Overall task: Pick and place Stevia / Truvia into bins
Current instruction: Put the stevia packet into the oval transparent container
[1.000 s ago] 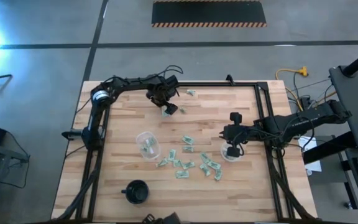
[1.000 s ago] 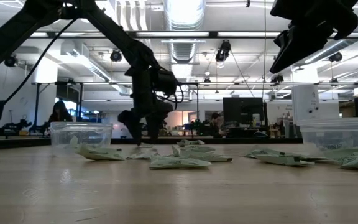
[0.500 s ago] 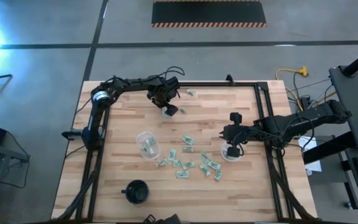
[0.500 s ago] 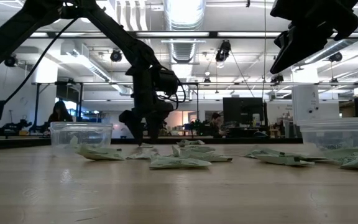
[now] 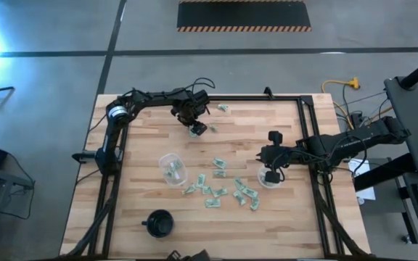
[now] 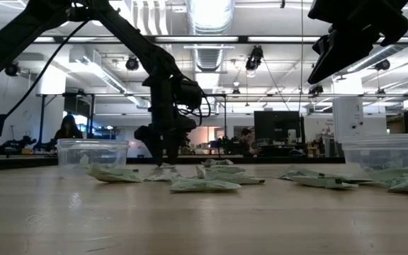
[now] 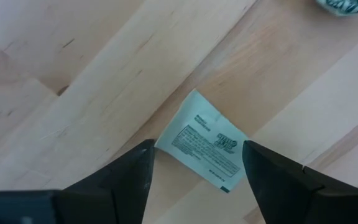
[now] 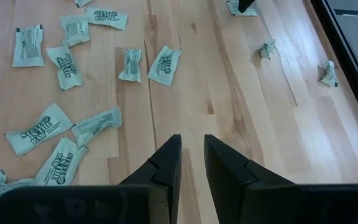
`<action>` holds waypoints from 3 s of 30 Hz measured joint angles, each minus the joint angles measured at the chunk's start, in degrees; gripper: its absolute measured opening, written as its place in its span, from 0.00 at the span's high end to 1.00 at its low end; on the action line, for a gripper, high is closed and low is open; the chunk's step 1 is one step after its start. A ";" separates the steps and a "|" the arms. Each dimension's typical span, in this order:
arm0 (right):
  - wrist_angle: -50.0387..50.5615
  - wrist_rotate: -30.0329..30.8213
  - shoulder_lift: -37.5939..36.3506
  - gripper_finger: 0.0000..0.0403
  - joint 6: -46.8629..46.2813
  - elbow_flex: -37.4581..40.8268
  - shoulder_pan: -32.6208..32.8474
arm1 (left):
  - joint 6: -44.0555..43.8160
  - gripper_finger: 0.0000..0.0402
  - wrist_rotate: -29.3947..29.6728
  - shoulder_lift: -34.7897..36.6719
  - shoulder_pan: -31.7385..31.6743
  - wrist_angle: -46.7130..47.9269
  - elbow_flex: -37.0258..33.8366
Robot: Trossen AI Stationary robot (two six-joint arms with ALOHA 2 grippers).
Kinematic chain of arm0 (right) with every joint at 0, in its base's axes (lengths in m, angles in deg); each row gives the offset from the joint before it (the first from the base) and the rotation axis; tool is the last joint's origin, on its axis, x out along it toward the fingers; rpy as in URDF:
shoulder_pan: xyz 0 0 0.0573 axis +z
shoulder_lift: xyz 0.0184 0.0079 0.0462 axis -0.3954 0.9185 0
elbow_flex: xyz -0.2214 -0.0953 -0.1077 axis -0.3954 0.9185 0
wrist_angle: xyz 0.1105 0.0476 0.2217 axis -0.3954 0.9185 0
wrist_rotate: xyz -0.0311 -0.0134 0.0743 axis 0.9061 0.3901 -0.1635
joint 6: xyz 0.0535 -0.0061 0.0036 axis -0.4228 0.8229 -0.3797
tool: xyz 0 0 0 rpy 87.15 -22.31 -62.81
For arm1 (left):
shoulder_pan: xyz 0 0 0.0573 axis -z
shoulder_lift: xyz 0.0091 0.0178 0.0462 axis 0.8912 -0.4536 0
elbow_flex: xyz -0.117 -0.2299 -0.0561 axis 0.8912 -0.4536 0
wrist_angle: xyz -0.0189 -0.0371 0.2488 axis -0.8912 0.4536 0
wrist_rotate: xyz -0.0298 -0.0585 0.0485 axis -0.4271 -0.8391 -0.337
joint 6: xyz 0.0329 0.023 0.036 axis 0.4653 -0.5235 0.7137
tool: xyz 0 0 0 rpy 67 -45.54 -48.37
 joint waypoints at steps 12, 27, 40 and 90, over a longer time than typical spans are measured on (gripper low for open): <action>-0.02 0.02 0.00 0.85 0.00 0.00 0.01 | 1.44 0.43 -0.15 0.29 -0.02 -1.18 -1.64; -0.06 0.02 -0.04 0.85 0.02 0.00 0.01 | 2.78 0.65 0.47 0.12 -0.09 -1.15 -1.50; -0.04 0.02 -0.04 0.85 0.20 0.00 0.01 | 6.14 0.85 0.57 0.03 -0.15 -1.02 -1.44; -0.75 0.06 0.00 0.85 0.42 -0.04 0.00 | 5.62 1.00 2.45 29.41 18.37 9.51 -9.77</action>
